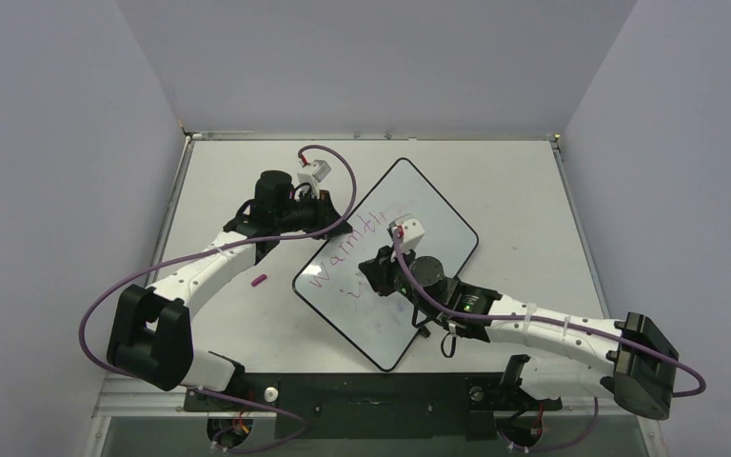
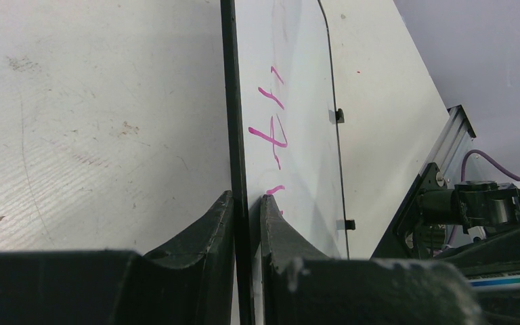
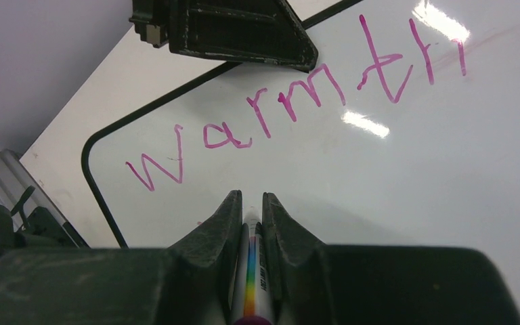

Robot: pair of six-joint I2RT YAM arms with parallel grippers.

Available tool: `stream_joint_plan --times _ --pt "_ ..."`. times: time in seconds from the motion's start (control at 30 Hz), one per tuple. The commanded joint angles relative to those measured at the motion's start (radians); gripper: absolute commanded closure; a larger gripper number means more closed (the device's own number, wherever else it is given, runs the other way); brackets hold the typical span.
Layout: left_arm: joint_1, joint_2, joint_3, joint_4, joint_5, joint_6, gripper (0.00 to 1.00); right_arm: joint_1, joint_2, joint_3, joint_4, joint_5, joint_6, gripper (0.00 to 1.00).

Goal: Write a sentence on the whiteboard

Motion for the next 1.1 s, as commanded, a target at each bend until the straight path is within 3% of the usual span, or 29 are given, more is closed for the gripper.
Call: stream_joint_plan --times 0.0,0.7,1.07 --pt "0.012 -0.029 -0.005 0.048 -0.071 0.083 1.00 -0.015 0.019 -0.022 0.044 0.010 0.011 1.00" --pt "0.012 -0.033 -0.004 0.048 -0.071 0.083 1.00 -0.019 -0.053 -0.189 0.014 0.042 0.064 1.00" --pt "0.013 -0.036 -0.006 0.049 -0.071 0.082 1.00 -0.020 0.007 -0.078 0.017 0.028 0.027 1.00"
